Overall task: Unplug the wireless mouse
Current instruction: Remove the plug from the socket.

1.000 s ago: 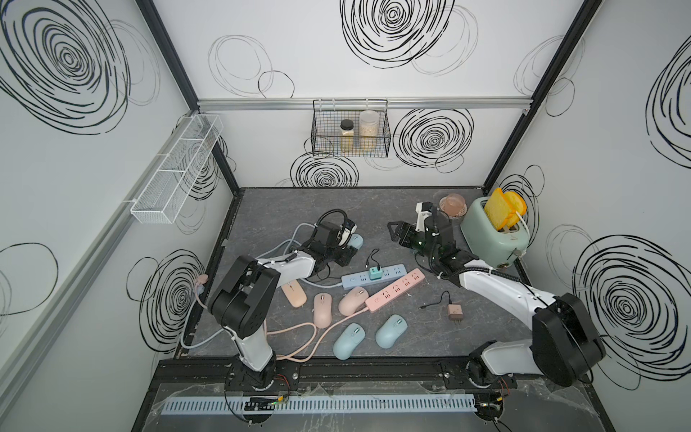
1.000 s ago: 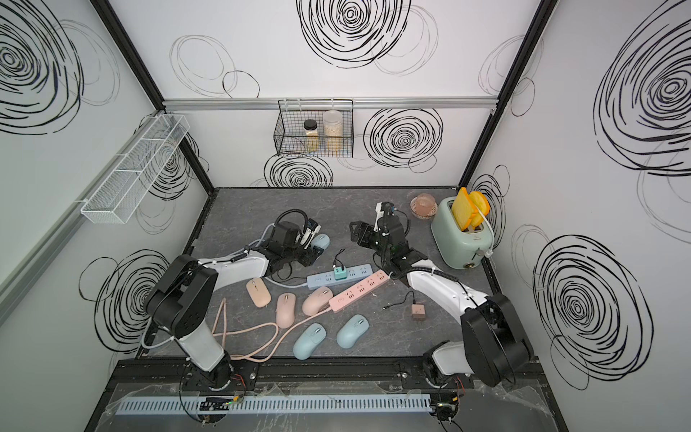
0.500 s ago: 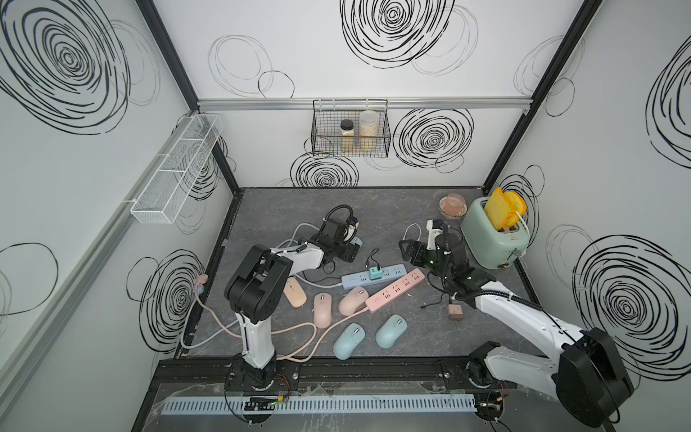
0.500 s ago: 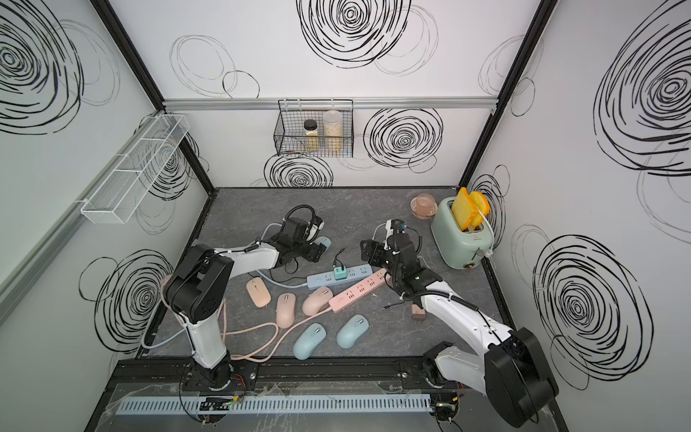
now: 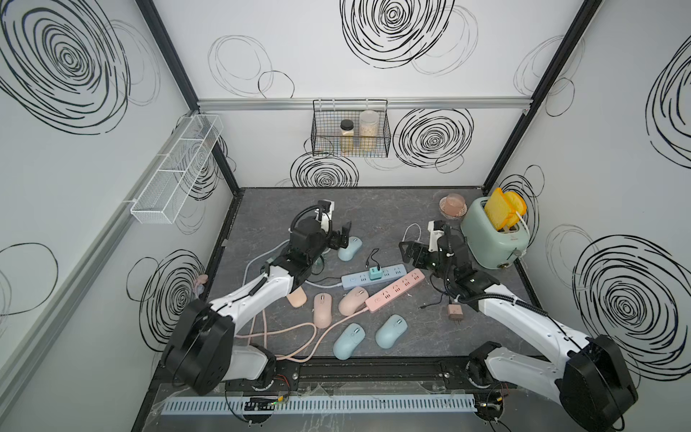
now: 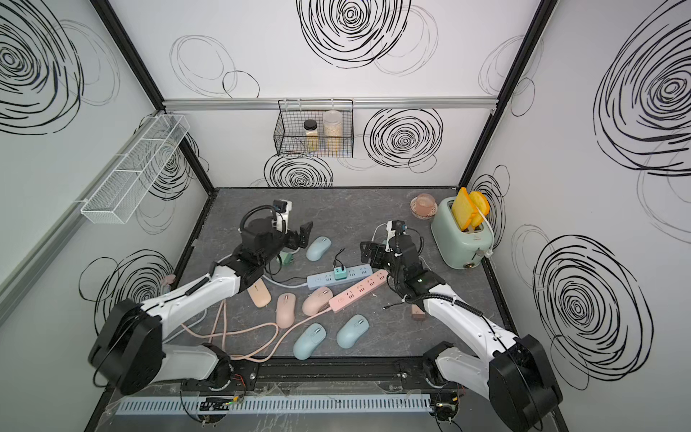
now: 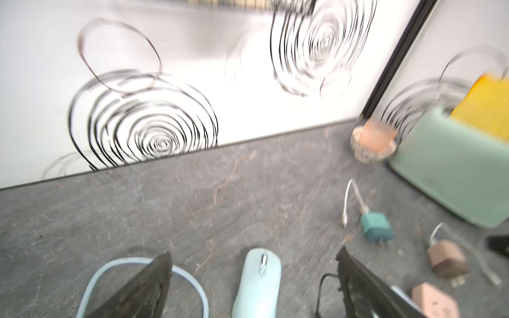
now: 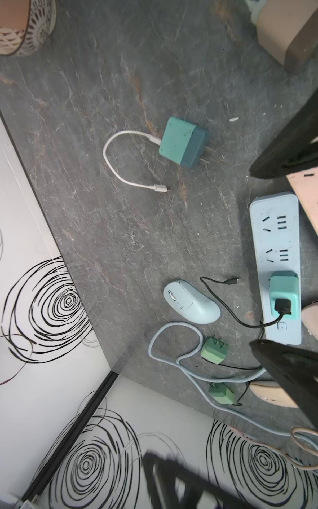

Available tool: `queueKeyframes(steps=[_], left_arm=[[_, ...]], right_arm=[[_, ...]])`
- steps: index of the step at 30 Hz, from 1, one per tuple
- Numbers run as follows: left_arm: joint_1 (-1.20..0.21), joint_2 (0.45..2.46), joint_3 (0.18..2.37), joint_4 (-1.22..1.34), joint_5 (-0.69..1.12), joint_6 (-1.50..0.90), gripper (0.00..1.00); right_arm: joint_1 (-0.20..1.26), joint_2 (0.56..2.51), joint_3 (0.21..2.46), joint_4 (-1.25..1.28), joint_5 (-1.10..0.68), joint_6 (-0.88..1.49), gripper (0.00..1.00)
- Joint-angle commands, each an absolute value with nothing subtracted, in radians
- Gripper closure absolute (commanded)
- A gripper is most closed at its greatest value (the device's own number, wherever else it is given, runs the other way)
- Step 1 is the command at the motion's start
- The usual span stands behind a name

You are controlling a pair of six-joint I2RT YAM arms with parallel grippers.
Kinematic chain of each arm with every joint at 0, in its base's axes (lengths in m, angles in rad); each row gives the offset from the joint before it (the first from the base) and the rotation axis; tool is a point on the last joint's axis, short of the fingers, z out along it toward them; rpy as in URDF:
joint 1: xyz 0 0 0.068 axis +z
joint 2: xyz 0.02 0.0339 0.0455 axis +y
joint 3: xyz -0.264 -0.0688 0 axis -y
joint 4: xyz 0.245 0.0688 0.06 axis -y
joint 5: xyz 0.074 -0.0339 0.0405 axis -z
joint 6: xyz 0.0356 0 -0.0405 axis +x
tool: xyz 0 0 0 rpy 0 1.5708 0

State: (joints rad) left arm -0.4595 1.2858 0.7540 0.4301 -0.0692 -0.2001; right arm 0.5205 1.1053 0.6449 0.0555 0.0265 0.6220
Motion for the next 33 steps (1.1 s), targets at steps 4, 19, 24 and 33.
queueKeyframes(steps=[4, 19, 24, 33], left_arm=[[-0.358, 1.108, 0.544, 0.73, 0.119, -0.605, 0.02], [-0.712, 1.167, 0.403, 0.405, -0.064, -0.478, 0.44], [-0.709, 1.313, 0.435, 0.445, -0.033, -0.455, 0.48], [-0.707, 1.467, 0.471, 0.491, 0.0, -0.431, 0.49]], right_arm=[[0.53, 1.107, 0.644, 0.037, -0.03, 0.57, 0.05], [0.76, 1.361, 0.803, -0.09, 0.087, 0.447, 0.05], [0.779, 1.379, 0.81, -0.096, 0.111, 0.457, 0.05], [0.799, 1.4, 0.809, -0.078, 0.113, 0.453, 0.09]])
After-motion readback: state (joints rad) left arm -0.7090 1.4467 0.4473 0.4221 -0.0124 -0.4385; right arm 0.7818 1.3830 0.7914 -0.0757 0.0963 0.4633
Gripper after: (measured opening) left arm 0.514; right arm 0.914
